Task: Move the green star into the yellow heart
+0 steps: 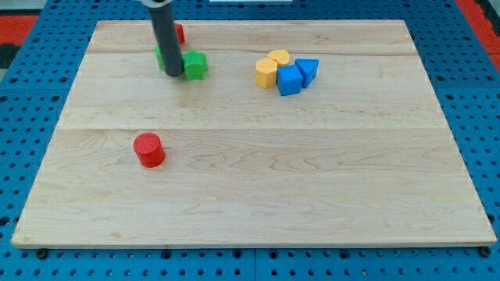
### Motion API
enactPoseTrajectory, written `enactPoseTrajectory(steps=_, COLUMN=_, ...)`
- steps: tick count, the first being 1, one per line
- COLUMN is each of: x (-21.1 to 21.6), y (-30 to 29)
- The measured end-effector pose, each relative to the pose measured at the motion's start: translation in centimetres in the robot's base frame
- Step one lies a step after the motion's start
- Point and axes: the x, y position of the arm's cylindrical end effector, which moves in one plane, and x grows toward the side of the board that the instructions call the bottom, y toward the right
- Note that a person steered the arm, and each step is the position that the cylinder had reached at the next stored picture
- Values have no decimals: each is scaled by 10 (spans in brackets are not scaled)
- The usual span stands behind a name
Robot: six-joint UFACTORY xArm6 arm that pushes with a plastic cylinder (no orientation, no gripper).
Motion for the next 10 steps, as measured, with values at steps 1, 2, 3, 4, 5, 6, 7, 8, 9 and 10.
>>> enactPoseTrajectory(steps=1, x=-21, y=35)
enactPoseTrajectory(steps=2, x=-37, y=53)
enactPoseTrajectory(steps=3, x=-57, y=36)
enactPoseTrajectory(steps=4, x=-60, y=45)
enactPoseTrajectory(steps=5, x=-47, y=86)
enactPoseTrajectory(steps=6, x=-55, y=117)
enactPoseTrajectory(steps=7, x=-55, y=108)
enactPoseTrajectory(steps=8, x=-58, y=65)
enactPoseTrajectory(steps=9, x=-30, y=35)
enactPoseTrajectory(steps=10, x=2, y=20)
